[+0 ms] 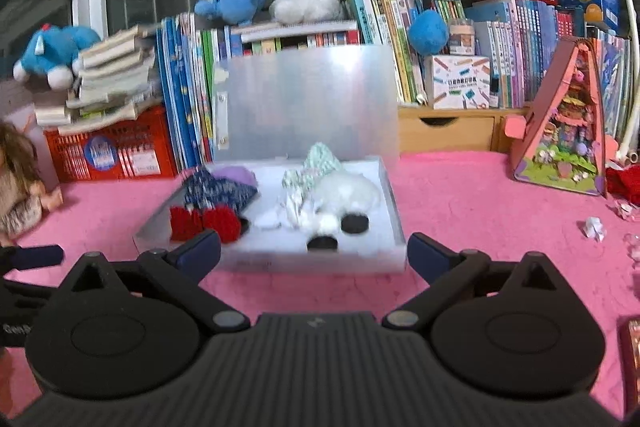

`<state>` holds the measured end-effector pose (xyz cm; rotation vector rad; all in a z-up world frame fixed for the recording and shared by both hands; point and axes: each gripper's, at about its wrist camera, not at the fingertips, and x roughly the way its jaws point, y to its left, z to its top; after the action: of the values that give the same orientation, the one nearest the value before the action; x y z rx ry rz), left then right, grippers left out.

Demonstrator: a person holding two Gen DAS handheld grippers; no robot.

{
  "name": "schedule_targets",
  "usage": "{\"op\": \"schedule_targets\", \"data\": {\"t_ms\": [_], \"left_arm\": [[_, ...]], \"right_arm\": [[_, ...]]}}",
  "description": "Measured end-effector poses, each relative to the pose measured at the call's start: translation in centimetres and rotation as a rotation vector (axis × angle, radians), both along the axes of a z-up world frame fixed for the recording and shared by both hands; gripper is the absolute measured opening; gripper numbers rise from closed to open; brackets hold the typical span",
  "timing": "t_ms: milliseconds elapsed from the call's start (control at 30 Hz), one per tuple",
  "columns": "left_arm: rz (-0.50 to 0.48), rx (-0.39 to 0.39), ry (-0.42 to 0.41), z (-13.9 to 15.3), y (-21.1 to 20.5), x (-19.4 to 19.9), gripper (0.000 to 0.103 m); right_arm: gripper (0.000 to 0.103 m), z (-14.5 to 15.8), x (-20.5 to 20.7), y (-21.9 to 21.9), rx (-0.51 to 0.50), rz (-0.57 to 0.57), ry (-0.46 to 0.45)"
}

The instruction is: Organize objects

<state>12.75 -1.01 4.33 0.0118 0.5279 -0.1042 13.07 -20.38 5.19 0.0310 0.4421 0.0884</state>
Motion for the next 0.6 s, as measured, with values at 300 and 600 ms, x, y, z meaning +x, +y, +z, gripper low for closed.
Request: {"op": "schedule_targets", "data": {"t_ms": [300,600], "left_arm": [[0.061,-0.014,0.118,-4.1,0.7,-0.2,0.098],[0.086,0.019,0.141,-5.5,0.6,0.3,0.101]], "right_arm": [[0.103,-4.3,-0.9,0.8,-0.042,-0.029,0.093],[0.103,-6.2,-1.1,1.4,-0.072,-0.035,0.155]]}}
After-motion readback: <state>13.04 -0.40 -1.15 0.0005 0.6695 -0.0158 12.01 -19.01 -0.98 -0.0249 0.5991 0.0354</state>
